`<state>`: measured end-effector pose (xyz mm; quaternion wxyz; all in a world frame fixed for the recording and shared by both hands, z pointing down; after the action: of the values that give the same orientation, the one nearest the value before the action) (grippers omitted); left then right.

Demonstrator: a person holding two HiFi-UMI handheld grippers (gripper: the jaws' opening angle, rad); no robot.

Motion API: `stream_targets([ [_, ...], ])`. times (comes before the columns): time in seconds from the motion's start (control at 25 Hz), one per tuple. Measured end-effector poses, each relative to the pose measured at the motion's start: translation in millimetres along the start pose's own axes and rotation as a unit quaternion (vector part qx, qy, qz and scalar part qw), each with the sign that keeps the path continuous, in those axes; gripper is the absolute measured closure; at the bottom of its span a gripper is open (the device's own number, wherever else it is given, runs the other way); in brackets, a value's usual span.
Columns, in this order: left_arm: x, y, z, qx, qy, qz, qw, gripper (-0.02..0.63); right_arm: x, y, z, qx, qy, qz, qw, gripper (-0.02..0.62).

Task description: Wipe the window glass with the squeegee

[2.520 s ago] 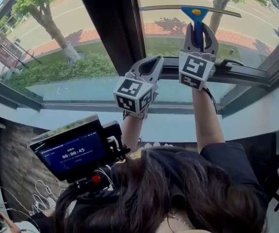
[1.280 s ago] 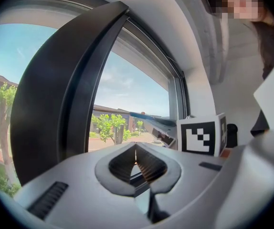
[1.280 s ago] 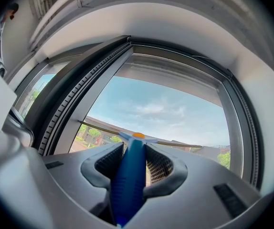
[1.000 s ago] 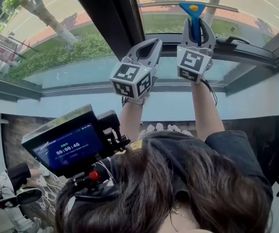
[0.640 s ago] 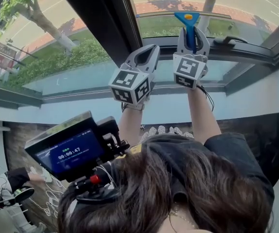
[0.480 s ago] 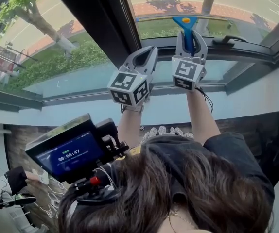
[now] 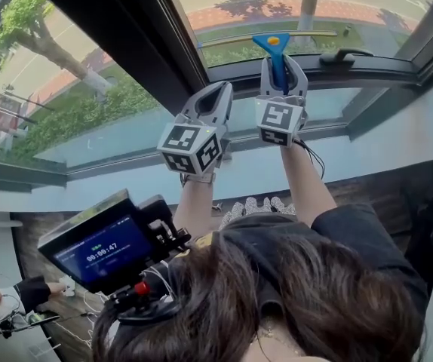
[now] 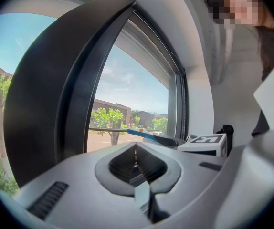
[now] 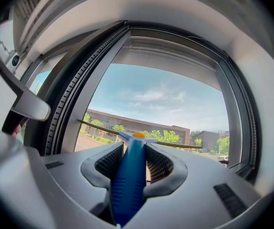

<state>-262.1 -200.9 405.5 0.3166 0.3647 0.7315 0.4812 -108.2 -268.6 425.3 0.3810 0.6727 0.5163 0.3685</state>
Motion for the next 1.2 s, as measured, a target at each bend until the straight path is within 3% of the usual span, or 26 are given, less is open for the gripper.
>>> stream_targets([
  [1.2, 3.8, 2.7, -1.3, 0.013, -0.003, 0.002, 0.9999, 0.604, 8.2, 45.0, -28.5, 0.039, -0.031, -0.052, 0.997, 0.455],
])
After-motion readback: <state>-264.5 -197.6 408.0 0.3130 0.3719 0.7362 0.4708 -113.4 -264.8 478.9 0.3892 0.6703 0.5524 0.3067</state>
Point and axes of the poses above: the fingertips, and each gripper's own axes: x backward along the fingers, z to its right, y out of its underside, the point moved 7 cm from there along x, backward along the fingers, and after that the axes turned 14 degrees about x, right-handed, at the moved point
